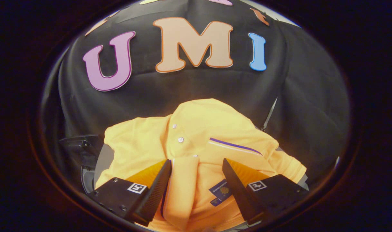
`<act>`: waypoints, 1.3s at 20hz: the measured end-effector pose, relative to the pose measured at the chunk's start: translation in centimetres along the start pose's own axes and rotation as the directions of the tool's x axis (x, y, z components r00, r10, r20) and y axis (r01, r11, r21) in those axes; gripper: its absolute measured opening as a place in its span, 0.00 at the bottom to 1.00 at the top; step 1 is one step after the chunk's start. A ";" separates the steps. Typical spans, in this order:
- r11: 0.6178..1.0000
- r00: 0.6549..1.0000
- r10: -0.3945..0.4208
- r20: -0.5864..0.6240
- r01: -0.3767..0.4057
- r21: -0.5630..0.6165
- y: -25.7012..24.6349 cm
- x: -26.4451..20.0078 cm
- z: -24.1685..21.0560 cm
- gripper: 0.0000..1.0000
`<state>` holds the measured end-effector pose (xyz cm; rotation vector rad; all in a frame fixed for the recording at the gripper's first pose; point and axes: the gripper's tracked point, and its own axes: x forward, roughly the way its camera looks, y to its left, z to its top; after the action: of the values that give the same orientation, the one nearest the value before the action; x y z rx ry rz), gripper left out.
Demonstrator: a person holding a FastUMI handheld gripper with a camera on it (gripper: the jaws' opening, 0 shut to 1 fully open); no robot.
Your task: Put the clothes into the washing machine and then close the washing machine lid.
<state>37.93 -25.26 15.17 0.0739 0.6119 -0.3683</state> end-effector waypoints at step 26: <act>0.952 0.929 0.290 0.229 -0.255 -0.170 19.2 -13.2 8.2 0.00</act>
<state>39.35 -4.66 28.72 -0.0199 0.3667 -0.0610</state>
